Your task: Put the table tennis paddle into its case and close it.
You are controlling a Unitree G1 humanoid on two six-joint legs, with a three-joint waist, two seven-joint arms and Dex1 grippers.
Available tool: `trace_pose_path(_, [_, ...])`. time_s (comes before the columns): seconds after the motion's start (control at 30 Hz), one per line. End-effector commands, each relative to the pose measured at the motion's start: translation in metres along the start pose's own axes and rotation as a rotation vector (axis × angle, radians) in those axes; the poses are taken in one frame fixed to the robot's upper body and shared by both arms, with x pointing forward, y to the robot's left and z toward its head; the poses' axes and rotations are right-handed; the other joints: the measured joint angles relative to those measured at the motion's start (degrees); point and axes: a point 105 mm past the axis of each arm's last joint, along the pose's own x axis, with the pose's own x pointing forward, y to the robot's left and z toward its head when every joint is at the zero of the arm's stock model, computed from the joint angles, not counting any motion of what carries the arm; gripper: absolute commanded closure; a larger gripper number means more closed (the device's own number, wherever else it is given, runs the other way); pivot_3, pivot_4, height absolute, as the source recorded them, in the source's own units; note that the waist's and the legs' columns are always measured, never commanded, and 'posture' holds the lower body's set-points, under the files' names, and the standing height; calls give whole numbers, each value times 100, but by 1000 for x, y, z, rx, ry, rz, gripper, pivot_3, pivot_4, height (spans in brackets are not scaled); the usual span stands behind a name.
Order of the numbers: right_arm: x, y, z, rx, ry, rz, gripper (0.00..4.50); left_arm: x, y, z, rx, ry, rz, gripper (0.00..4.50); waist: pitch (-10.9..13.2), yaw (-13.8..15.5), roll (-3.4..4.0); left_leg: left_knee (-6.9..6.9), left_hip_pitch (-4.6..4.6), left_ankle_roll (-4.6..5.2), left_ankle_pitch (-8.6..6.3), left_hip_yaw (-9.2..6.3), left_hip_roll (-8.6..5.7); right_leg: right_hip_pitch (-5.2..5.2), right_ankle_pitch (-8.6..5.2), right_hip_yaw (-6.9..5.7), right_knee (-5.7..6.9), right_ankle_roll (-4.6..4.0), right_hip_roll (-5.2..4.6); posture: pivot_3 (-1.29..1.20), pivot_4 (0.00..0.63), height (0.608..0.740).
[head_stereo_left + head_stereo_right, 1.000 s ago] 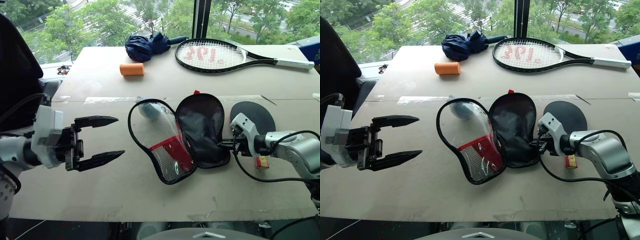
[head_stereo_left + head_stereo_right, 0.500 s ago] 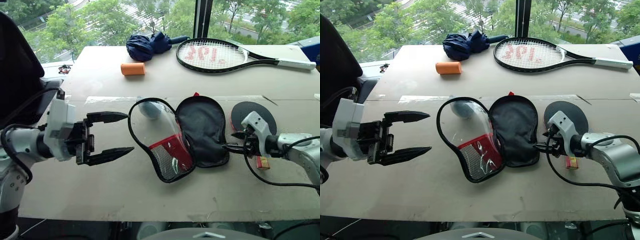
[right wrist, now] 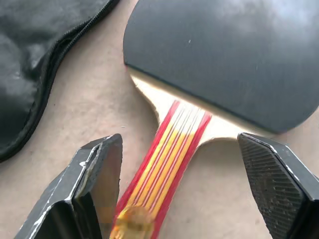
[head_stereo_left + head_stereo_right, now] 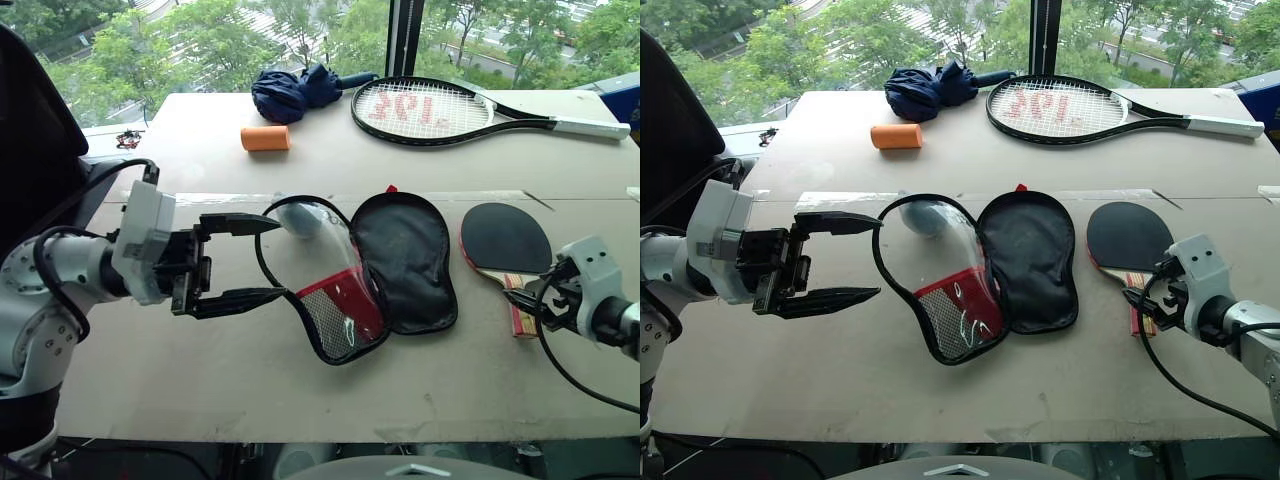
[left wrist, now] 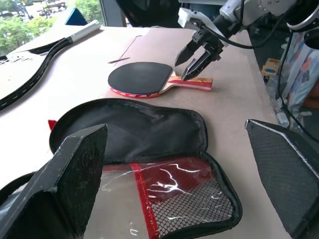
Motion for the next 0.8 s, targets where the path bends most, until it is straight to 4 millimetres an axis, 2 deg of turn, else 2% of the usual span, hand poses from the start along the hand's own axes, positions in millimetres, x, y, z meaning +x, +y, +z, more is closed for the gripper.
trace_pose_path(0.03, [-7, 11, -4, 34, 2, -39, 813, 2, -1, 6, 21, 1, -36, 0, 0, -9, -1, 0, 0, 0, 0, 0, 0, 0, 0, 0, 0, 0, 0, 0, 150, 723])
trace_pose_path(0.17, [-1, 22, -18, 87, 50, -56, 813, 4, 1, 6, 33, 12, -55, 0, 0, -9, 0, 0, 0, -1, 0, 0, 0, 1, 0, -1, -1, 0, 0, 0, 150, 723])
trace_pose_path(0.2, [-1, 19, -20, 78, 60, -74, 1303, 4, 2, 7, 34, 11, -55, 0, 0, -9, 0, 0, 0, -1, 0, 1, 0, 0, 0, 0, -1, 0, 0, 0, 150, 723])
trace_pose_path(0.23, [-1, 17, -20, 71, 66, -88, 1370, 4, 2, 7, 35, 10, -55, 0, 0, -9, 0, 1, 0, -1, 0, 1, 0, 0, 0, -1, -1, 0, 0, 0, 150, 723])
trace_pose_path(0.27, [-2, 13, -20, 64, 62, -106, 1686, 4, 3, 7, 37, 9, -56, 0, 0, -8, 0, 1, 1, -1, 1, 1, 0, 0, 0, -2, -2, 0, 0, 0, 150, 723])
trace_pose_path(0.37, [-3, 7, -15, 38, 48, -131, 3063, 4, 4, 7, 40, 10, -55, 0, 0, -10, 0, 1, 1, -1, 1, 0, 0, 0, 0, -3, -2, 0, 0, 0, 150, 723])
trace_pose_path(0.43, [-5, 3, -8, 20, 28, -140, 3451, 3, 4, 6, 41, 10, -52, 0, 0, -24, 0, 0, 1, -1, 1, 0, 0, 0, 0, -2, -1, 0, 0, 0, 150, 723])
trace_pose_path(0.5, [-8, 2, 3, -2, -10, -132, 3517, 3, 4, 5, 41, 10, -47, 0, 0, -25, 0, 1, 1, -1, 1, 1, 0, 0, 0, -2, -1, 0, 1, 0, 150, 723])
trace_pose_path(0.63, [-10, 33, 35, -15, -144, 42, 3517, 2, 6, 3, 40, 10, -34, 0, 0, -46, 0, 0, 1, -1, 1, 1, 0, 0, 0, -1, 0, 0, 1, 0, 150, 723])
trace_pose_path(0.8, [-10, 55, 58, -7, -226, 127, 3517, 0, 6, 1, 40, 11, -29, 0, 1, -30, -1, -1, -1, -1, 1, -1, 2, -1, 0, -5, -2, 0, 1, 0, 150, 723])
